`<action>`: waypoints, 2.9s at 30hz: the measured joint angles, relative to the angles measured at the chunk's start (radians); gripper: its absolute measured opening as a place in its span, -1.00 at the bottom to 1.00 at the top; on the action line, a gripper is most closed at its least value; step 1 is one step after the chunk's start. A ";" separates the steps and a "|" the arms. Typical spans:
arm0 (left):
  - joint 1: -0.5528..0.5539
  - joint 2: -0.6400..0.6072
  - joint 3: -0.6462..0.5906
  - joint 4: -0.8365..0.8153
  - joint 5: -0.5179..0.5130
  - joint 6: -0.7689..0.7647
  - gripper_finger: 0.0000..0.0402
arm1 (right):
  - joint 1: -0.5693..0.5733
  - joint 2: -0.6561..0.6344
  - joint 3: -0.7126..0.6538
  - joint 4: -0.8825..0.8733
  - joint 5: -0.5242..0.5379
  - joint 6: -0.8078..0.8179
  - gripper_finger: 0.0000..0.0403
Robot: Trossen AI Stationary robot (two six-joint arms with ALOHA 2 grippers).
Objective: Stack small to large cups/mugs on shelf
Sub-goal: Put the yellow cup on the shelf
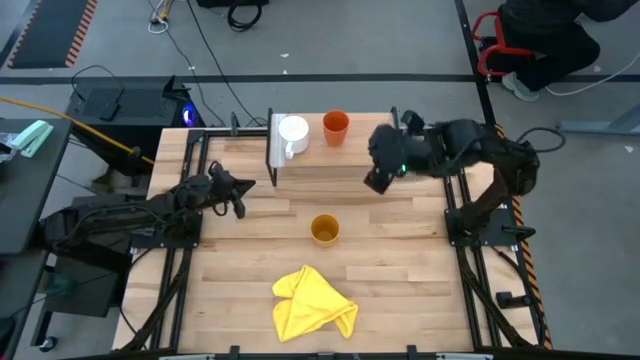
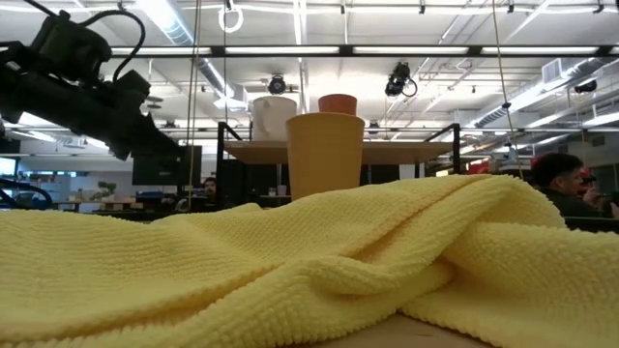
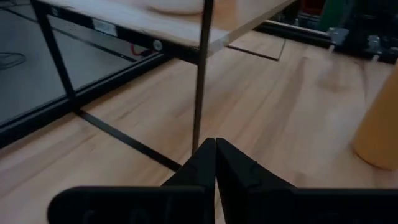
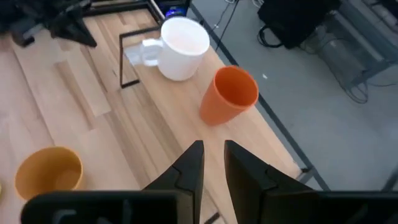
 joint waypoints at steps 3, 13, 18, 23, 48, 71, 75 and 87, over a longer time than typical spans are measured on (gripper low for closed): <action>0.022 0.001 -0.012 0.066 0.021 0.000 -0.94 | 0.051 -0.074 -0.173 0.041 0.052 0.064 -0.65; 0.072 0.048 -0.012 0.129 0.105 -0.075 -0.88 | 0.134 -0.391 -0.841 0.514 0.046 0.119 -0.65; 0.069 0.110 -0.012 0.174 0.115 -0.098 -0.87 | 0.160 -0.463 -1.090 0.731 0.021 0.146 -0.65; 0.070 0.180 -0.012 0.252 0.131 -0.098 -0.93 | 0.144 -0.473 -1.252 0.921 -0.037 0.147 -0.65; 0.071 0.446 -0.010 0.540 0.041 -0.098 -0.95 | 0.070 -0.317 -1.268 1.204 -0.163 0.056 -0.97; 0.071 0.529 -0.010 0.581 0.041 -0.117 -0.89 | 0.002 -0.316 -1.267 1.287 -0.582 0.091 -0.89; 0.071 0.529 -0.010 0.581 0.041 -0.117 -0.88 | 0.001 -0.302 -1.267 1.298 -0.584 0.118 -0.78; 0.070 0.529 -0.010 0.573 0.041 -0.124 -0.89 | -0.011 -0.121 -1.069 1.144 -0.569 0.084 -0.59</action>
